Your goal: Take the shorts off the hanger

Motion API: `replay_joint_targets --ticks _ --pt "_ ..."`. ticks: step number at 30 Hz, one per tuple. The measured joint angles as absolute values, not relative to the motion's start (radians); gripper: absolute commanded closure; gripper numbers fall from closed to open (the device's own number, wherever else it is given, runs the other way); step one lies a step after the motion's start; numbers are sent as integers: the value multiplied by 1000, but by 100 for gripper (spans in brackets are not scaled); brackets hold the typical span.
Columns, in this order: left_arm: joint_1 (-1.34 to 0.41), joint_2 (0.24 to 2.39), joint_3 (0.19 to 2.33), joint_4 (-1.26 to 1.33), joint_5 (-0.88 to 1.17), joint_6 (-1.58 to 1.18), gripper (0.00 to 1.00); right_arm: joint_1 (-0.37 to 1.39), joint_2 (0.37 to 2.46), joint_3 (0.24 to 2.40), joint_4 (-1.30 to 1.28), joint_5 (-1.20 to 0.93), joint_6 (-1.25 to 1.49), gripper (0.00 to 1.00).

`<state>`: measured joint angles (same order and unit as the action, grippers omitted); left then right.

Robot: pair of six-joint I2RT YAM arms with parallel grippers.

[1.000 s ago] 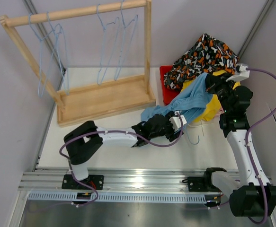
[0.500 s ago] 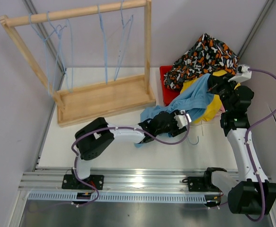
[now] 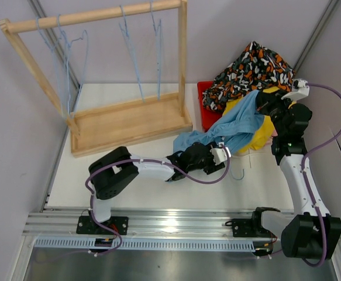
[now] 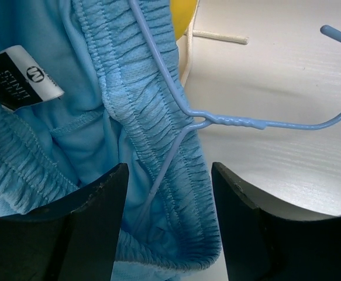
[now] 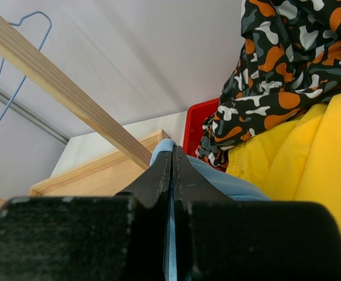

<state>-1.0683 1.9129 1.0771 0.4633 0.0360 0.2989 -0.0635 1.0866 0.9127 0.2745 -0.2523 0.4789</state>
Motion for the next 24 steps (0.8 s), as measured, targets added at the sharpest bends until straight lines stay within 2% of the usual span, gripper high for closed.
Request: replay_joint_targets --ticks 5,8,9,11,12,20,24 --pt "-1068 1962 1136 463 38 310 46 -64 1087 913 276 -252 479 100" --pt "-1066 2008 1180 468 41 314 66 -67 1087 913 276 -253 479 100" --pt "-1064 2021 1188 470 45 315 77 -68 1087 913 276 -253 479 100" --pt "-1061 2039 1196 474 52 319 89 -73 1087 913 276 -253 478 100" --pt "-1060 2044 1199 475 56 325 100 -76 1087 913 276 -253 478 100" --pt "-1058 2012 1205 407 56 321 100 -92 1096 913 286 -263 479 100" --pt "-1059 1845 1160 261 97 264 100 -95 1148 919 308 -261 478 100"
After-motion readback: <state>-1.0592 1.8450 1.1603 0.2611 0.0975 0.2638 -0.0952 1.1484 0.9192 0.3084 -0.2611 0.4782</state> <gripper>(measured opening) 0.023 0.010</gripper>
